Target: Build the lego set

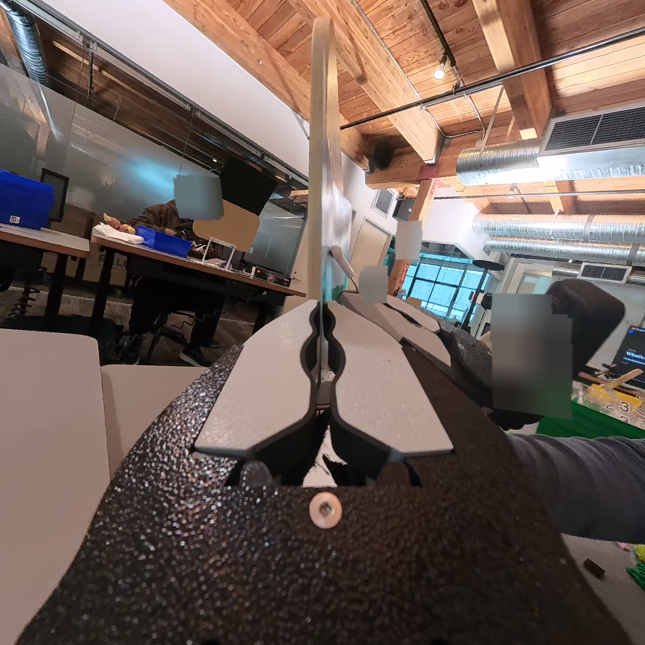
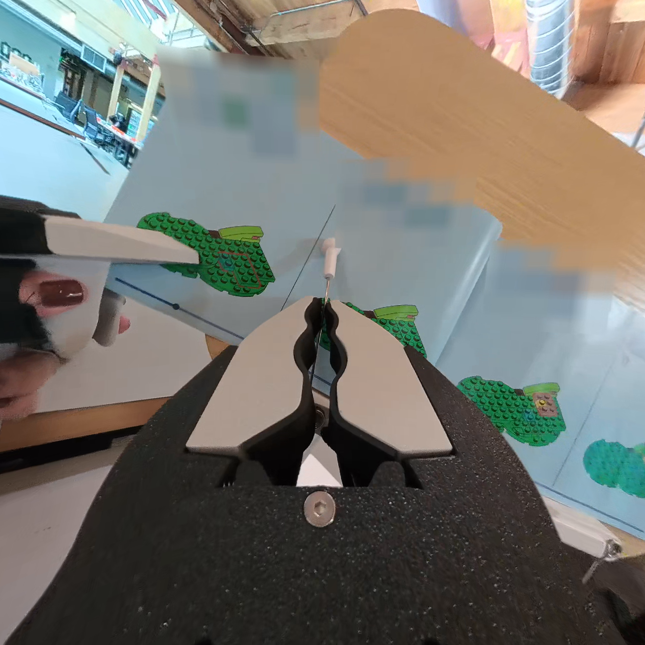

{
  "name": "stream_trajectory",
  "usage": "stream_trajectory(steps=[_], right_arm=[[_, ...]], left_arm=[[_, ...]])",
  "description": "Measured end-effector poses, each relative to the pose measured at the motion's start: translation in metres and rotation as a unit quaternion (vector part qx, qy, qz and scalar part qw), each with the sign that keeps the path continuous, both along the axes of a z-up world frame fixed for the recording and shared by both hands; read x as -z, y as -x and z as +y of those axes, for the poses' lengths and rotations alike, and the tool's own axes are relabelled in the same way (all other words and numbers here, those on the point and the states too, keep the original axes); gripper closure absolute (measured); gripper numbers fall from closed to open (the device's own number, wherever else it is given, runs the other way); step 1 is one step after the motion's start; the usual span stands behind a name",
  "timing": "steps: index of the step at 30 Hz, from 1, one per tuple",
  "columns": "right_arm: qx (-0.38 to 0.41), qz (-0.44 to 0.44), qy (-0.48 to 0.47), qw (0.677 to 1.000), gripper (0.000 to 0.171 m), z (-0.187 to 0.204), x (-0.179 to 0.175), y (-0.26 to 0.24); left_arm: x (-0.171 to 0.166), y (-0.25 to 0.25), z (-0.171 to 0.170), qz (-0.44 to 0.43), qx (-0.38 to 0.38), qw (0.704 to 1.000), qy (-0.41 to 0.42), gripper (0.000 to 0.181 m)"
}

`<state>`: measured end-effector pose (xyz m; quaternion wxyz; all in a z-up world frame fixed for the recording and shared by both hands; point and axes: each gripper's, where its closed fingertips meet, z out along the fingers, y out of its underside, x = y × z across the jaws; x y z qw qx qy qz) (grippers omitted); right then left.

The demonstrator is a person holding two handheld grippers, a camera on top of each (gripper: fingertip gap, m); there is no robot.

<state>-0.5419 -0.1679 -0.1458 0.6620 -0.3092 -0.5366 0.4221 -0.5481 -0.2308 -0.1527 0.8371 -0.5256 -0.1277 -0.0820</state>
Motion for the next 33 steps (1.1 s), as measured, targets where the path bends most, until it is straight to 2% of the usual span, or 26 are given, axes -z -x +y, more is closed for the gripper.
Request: stream_trajectory(steps=[2,3,5,6,9,14,17,21,23,26,30,33], right_arm=[[0.001,-0.003,-0.002,1.000,0.170,0.000,0.000,0.000],[0.003,-0.004,-0.005,1.000,0.168,0.000,0.000,0.000],[0.000,-0.003,0.004,1.000,0.151,0.004,0.000,-0.003],[-0.006,-0.002,0.013,1.000,0.148,0.007,-0.001,-0.007],[-0.028,0.000,0.022,0.999,0.144,0.019,-0.003,-0.028],[-0.058,-0.005,-0.041,0.997,0.143,0.051,-0.011,-0.097],[-0.087,-0.043,-0.023,0.995,0.134,0.077,-0.015,-0.157],[-0.101,-0.116,0.034,0.988,0.125,0.115,0.001,-0.252],[-0.064,-0.132,0.053,0.988,0.124,0.143,0.014,-0.299],[0.043,-0.129,0.083,0.987,0.122,0.199,0.041,-0.369],[0.187,-0.091,0.079,0.975,0.123,0.263,0.076,-0.449],[0.257,-0.044,0.083,0.962,0.123,0.292,0.087,-0.485]], left_arm=[[0.002,-0.001,0.000,-0.002,0.001,1.000,-0.004,0.181],[0.003,0.000,-0.001,-0.005,-0.004,1.000,-0.004,0.173],[0.005,0.004,-0.006,-0.023,-0.024,0.999,-0.014,0.145],[0.005,0.004,-0.010,-0.034,-0.033,0.999,-0.023,0.133],[0.011,-0.001,-0.026,-0.059,-0.067,0.995,-0.039,0.116],[0.022,-0.042,-0.033,-0.050,-0.103,0.993,0.013,0.111],[0.027,-0.072,-0.029,-0.034,-0.151,0.986,0.061,0.109],[0.035,-0.110,-0.024,0.009,-0.256,0.961,0.108,0.106],[0.041,-0.127,-0.021,0.041,-0.298,0.946,0.119,0.104],[0.052,-0.140,-0.022,0.057,-0.344,0.930,0.114,0.102],[0.062,-0.140,-0.025,0.035,-0.339,0.935,0.097,0.101],[0.069,-0.136,-0.030,0.061,-0.352,0.926,0.122,0.100]])
